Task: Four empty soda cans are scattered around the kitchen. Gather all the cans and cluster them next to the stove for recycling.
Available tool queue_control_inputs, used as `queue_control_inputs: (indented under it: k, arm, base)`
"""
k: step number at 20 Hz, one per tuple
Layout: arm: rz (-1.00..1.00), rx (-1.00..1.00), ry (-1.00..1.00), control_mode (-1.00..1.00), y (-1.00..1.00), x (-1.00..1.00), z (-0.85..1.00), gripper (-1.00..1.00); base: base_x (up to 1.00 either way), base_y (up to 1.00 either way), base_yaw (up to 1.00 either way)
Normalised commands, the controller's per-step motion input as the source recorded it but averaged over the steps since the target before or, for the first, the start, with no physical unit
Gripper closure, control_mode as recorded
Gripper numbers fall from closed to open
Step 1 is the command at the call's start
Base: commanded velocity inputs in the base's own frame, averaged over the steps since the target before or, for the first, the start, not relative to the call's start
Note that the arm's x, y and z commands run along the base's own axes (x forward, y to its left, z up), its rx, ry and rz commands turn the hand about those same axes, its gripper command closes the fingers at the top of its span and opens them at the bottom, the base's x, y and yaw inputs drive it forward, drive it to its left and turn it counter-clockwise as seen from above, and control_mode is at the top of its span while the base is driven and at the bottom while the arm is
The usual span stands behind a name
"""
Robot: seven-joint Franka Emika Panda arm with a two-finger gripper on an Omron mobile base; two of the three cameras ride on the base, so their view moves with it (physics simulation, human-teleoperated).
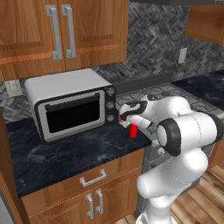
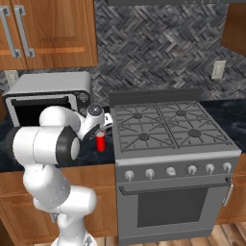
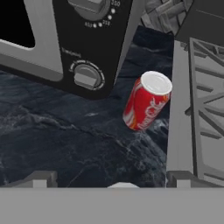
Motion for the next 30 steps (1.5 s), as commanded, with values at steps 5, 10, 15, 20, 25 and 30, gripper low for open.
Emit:
queue_control_inputs:
  k: [5,10,15,20,25,30]
  arm:
    - [0.00,0.00,0.00,-1.00,0.00,-0.39,0.35,-1.00]
    - [-0.01,0.00,0.00,-1.00,0.00,-0.41,0.48,-1.00]
    - [-0.04,0.00,0.00,-1.00,0.00,-0.35,0.53,-1.00]
    - [-0.05,0.00,0.00,-1.00,0.00,-0.40,0.36,-1.00]
    - [-0.09,0.00,0.01,-1.00,0.00,-0.54,0.31,-1.00]
    - [-0.15,0.00,0.00,-1.00,0.00,-0.68,0.34,-1.00]
  base:
    - [0.00,0.00,0.00]
    - [0.00,0.00,0.00]
    - [0.00,0.00,0.00]
    - [0.00,0.00,0.00]
    - [0.00,0.00,0.00]
    - [0.00,0.00,0.00]
